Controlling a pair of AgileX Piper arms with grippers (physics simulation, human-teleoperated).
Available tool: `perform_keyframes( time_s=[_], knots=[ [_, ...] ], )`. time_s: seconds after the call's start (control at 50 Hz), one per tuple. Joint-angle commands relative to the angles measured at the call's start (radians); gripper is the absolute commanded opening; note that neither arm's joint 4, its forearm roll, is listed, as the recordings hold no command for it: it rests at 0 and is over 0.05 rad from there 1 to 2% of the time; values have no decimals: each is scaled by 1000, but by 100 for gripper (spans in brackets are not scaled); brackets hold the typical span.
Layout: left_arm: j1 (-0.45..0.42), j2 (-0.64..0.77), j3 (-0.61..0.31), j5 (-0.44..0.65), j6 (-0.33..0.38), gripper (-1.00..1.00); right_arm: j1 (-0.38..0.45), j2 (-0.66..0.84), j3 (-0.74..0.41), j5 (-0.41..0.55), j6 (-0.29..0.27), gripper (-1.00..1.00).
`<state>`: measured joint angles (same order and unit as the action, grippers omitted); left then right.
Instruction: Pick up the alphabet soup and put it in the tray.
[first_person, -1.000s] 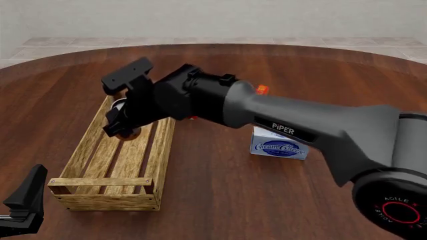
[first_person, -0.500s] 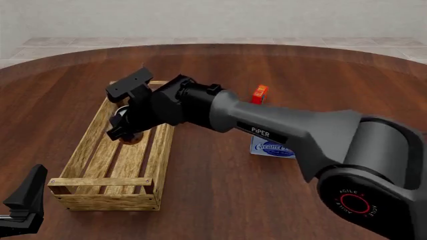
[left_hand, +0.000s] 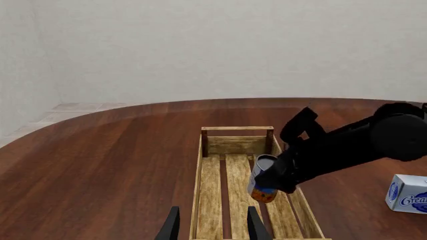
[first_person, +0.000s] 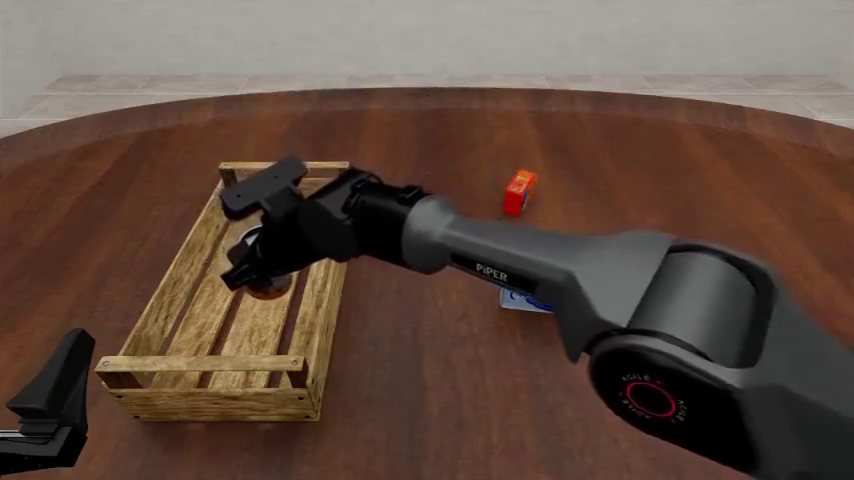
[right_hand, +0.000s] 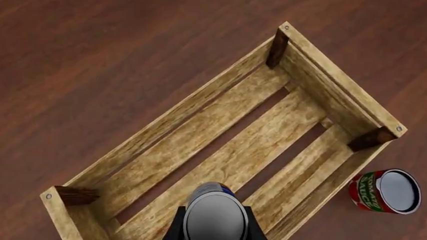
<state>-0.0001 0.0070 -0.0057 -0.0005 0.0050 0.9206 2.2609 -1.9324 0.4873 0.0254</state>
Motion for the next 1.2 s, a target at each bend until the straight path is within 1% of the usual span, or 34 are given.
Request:
perform_keyframes(
  time_s=[0.02, 0.86, 0.96, 0.98, 1.02, 1.2],
  knots=[
    [0, 0, 0, 0, 0, 100, -5, 33, -32, 6, 22, -100],
    [0, 0, 0, 0, 0, 100, -22, 120, -104, 42, 25, -100],
    [0, 0, 0, 0, 0, 100, -28, 124, -112, 46, 16, -100],
    [0, 0, 0, 0, 0, 100, -30, 128, -115, 54, 11, 100],
    [0, 0, 0, 0, 0, 100, -25, 121, -105, 42, 18, 100],
    [0, 0, 0, 0, 0, 100, -25, 114, -100, 41, 17, 100]
  ],
)
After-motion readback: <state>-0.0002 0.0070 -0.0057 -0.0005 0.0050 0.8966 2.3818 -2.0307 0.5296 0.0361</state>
